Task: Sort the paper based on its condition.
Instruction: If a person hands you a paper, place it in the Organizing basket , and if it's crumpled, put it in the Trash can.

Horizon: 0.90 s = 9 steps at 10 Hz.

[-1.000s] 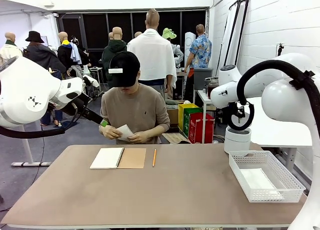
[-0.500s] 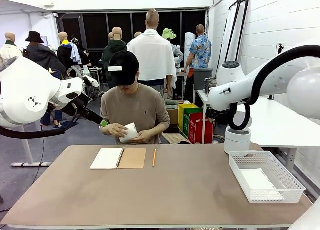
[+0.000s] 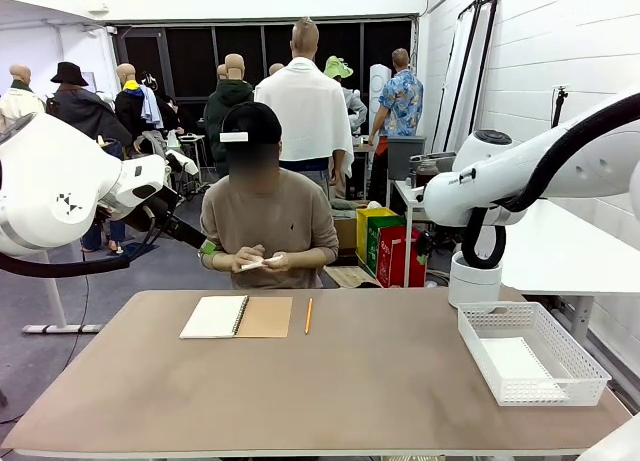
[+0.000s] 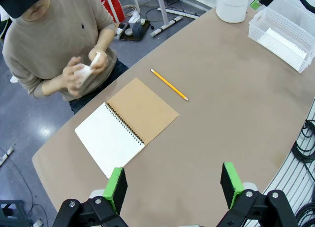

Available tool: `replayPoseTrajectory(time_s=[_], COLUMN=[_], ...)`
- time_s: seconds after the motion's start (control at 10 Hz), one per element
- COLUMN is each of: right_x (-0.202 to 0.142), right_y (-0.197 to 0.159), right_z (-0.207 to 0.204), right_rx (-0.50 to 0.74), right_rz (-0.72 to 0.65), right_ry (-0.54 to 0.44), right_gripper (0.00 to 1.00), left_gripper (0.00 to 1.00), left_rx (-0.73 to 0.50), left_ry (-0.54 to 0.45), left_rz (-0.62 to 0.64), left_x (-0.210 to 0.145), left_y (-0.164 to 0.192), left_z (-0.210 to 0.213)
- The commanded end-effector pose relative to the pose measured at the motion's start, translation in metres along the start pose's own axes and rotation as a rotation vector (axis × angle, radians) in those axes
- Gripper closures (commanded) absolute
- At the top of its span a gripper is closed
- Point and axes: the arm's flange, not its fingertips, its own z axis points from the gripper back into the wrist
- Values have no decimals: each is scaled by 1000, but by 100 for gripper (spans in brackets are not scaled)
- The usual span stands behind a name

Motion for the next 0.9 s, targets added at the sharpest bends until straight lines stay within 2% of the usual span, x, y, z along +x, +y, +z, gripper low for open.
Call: replayPoseTrajectory(time_s=[0.0,0.4,0.8], right_x=[8,3,6], right_y=[-1,-1,51], right_z=[-3,1,27], right_rx=[-30,-7,230], right_rz=[-51,-36,157], right_ry=[0,-3,-29], right_gripper=[0,0,0], left_gripper=[0,0,0], left_rx=[-7,-7,-7], left_ry=[-1,-1,-1], left_rz=[3,3,3], left_x=[-1,-1,-1], left_y=[1,1,1], left_z=[0,0,0])
